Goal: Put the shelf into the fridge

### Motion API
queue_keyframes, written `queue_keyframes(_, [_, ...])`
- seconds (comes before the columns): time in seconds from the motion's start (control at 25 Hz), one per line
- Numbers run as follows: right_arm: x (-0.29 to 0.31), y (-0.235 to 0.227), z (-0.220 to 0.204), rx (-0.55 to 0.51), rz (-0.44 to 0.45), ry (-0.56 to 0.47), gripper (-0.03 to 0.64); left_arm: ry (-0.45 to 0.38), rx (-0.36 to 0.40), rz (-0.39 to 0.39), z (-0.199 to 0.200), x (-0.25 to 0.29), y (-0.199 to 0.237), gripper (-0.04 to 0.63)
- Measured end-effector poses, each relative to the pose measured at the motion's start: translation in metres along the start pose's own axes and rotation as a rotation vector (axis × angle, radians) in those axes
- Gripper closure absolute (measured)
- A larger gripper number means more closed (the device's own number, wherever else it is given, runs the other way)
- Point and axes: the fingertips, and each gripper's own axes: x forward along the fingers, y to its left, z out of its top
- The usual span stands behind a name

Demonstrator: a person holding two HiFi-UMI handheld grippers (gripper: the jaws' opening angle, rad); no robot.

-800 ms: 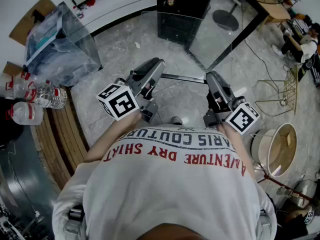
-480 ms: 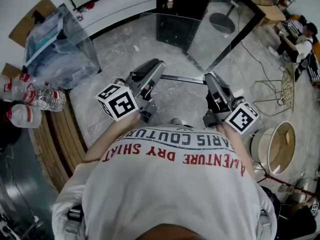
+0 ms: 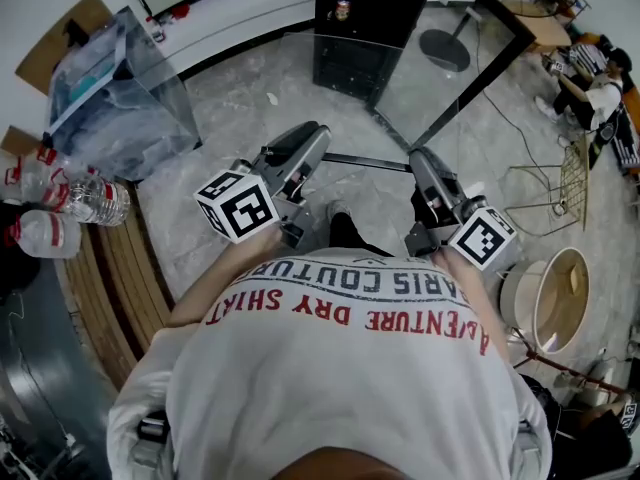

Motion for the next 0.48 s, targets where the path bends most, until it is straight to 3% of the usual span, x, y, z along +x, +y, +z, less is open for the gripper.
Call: queue_keyframes(0.48, [0.052, -0.063, 0.024, 0.027, -0.004, 0.015, 0.496, 0.021, -0.024, 0.033, 0.015, 0.062, 0.055, 0.473])
